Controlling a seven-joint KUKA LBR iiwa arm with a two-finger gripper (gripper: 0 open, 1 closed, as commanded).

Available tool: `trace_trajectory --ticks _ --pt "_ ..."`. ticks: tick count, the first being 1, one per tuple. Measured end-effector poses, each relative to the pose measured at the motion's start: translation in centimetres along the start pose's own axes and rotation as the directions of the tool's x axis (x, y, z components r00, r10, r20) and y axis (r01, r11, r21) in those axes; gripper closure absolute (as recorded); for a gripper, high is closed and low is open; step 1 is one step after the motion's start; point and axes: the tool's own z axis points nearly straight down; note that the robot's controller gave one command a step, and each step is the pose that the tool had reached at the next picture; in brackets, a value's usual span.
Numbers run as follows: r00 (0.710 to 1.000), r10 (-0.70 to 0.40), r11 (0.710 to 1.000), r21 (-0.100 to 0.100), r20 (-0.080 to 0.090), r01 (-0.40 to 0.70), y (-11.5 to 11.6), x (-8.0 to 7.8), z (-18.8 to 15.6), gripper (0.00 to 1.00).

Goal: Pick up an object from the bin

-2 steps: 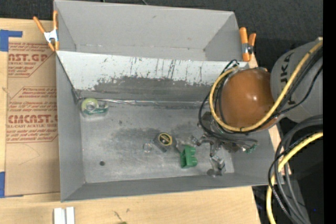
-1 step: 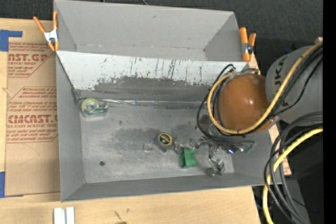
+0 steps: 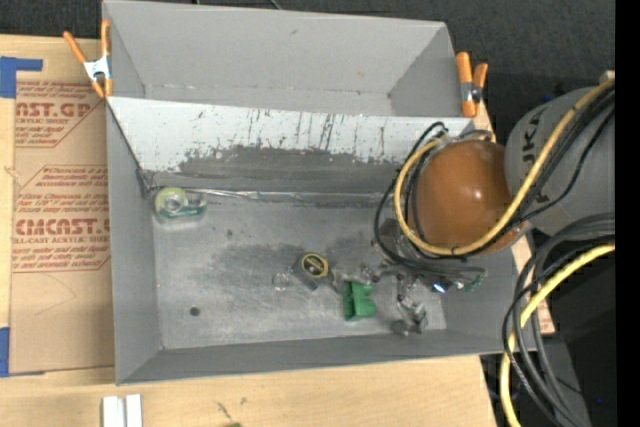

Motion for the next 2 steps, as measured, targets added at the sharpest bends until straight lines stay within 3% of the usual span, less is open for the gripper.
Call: trace_trajectory --ticks 1,2 --pt "1.000 0.000 1.000 -0.002 -0.001 0.000 0.1 0.0 0.0 1.00" --pt "1.000 0.002 1.000 0.000 -0.001 -0.002 0.1 -0.1 -4.8 1.00"
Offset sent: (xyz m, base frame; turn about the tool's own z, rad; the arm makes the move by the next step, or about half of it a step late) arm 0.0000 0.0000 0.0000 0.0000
